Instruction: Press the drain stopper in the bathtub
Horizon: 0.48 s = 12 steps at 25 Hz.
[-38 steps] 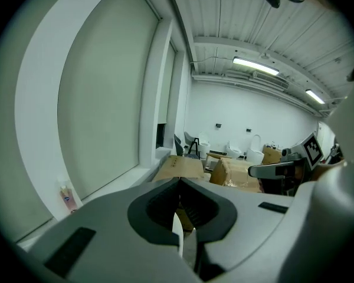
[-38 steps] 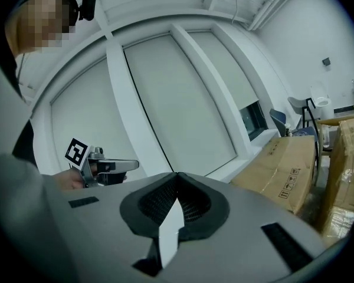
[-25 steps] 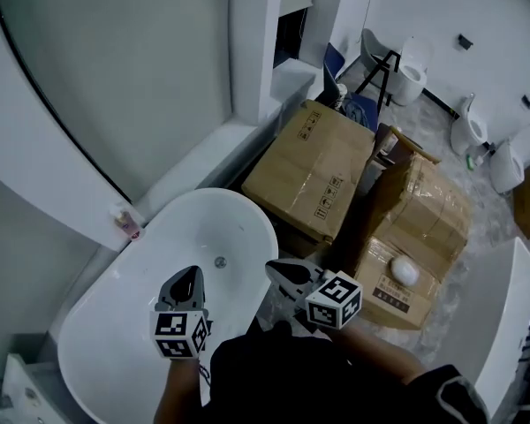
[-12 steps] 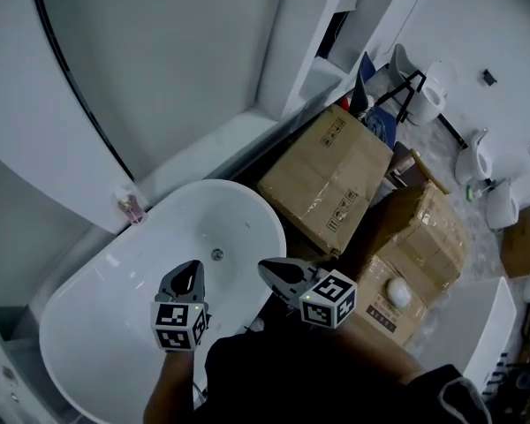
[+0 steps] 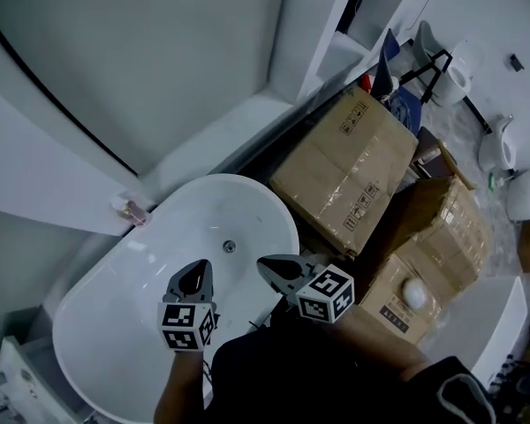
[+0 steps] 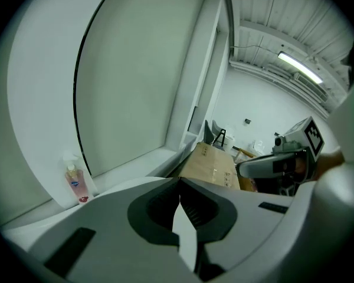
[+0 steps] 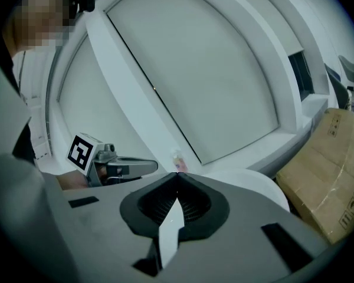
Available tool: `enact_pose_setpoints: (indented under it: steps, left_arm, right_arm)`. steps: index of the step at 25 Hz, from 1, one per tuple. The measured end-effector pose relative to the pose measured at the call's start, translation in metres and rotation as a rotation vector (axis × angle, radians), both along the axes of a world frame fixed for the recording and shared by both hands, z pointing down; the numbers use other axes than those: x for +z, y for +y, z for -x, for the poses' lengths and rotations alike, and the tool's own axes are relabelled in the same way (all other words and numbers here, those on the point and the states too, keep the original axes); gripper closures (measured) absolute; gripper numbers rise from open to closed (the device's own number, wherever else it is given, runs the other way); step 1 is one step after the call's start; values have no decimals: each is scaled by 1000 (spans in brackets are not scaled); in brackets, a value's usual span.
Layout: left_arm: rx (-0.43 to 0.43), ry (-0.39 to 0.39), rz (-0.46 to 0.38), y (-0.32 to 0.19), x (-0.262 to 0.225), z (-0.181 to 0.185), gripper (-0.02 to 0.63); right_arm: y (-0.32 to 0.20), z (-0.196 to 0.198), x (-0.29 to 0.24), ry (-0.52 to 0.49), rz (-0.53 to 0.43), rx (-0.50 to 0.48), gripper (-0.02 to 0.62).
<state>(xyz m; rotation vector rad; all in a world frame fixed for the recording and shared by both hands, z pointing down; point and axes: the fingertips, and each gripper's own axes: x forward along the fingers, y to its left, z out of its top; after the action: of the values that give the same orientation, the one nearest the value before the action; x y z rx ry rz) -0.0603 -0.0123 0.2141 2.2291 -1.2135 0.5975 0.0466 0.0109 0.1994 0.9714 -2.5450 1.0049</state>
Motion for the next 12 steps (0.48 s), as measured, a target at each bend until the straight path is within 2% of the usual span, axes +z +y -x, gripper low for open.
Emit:
enact_pose_setpoints:
  steps: [4, 12]
  left_arm:
    - [-46, 0, 65, -7, 34, 1, 594]
    - [-23, -45, 171, -21, 126, 4, 594]
  right_arm:
    - [6, 7, 41, -8, 84, -37, 581]
    - [-27, 5, 120, 19, 131, -11, 581]
